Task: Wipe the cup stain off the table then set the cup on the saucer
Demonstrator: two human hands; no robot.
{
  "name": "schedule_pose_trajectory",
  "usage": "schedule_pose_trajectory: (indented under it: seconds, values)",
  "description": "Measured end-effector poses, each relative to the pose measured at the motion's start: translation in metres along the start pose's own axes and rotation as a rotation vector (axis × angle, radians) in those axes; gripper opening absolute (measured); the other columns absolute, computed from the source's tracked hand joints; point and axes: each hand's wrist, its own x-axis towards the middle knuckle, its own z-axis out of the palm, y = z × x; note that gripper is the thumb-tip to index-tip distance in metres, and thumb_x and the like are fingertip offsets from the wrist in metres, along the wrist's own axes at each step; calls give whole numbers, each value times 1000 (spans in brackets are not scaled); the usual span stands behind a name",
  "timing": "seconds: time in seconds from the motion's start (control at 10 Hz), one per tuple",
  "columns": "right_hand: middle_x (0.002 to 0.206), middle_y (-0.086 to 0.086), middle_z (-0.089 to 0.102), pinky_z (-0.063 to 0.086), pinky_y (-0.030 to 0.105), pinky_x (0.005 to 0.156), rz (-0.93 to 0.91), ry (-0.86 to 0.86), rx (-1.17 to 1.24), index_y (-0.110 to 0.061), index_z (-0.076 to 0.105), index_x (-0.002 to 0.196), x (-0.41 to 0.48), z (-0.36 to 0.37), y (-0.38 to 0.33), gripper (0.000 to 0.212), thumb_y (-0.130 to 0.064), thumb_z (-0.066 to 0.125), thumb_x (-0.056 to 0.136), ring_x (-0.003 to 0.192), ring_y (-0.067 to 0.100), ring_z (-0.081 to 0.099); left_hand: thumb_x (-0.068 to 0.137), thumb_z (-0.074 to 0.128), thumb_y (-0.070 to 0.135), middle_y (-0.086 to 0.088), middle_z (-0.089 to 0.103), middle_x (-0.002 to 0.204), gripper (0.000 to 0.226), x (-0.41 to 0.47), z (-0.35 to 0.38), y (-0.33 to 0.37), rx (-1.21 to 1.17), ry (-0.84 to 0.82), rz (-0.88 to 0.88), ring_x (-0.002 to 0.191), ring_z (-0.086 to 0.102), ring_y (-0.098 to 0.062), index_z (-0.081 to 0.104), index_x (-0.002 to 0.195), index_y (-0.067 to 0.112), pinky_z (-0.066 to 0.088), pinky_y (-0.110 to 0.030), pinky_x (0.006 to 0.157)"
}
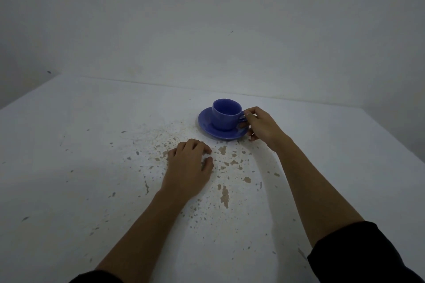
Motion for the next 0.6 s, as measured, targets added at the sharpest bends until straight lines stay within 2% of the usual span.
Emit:
schedule_pose_trajectory:
  seconds: [0.2, 0.3, 0.4, 0.5, 0.6]
  values:
    - [104, -2, 57, 39, 14, 55, 25, 274, -28, -14, 47, 119, -12, 7, 1, 26, -31, 45, 99, 80, 10, 56, 93, 47, 39, 6, 56, 121, 25, 0, -1, 1, 0, 8, -3, 113, 46, -11, 59, 112, 29, 29, -32, 101]
    - [94, -2, 55, 37, 13, 55, -8, 359, -68, -12, 52, 108, -27, 12, 8, 17, -25, 47, 98, 69, 6, 51, 93, 48, 39, 6, 57, 121, 24, 0, -2, 1, 0, -4, -15, 113, 47, -12, 59, 112, 29, 30, -33, 103]
    - [88, 0, 59, 40, 15, 60, -9, 333, -95, -13, 55, 95, -46, 19, 17, 13, -23, 47, 97, 75, 10, 54, 92, 53, 35, 6, 61, 116, 19, 1, -4, -1, -56, -29, -36, 108, 50, -12, 62, 105, 27, 33, -34, 102]
    - [87, 2, 62, 40, 18, 64, 3, 316, -126, -13, 57, 91, -64, 24, 25, 18, -25, 45, 98, 77, 13, 56, 90, 58, 27, 4, 65, 106, 13, -2, -11, -1, -219, -7, -89, 95, 52, -9, 66, 99, 22, 41, -26, 92]
    - [90, 5, 66, 42, 18, 62, 17, 323, -80, -12, 59, 91, -81, 26, 25, 20, -26, 46, 97, 76, 13, 57, 91, 58, 21, 6, 65, 99, 14, -9, -20, 0, -402, -10, -170, 87, 55, -6, 67, 102, 19, 40, -18, 80]
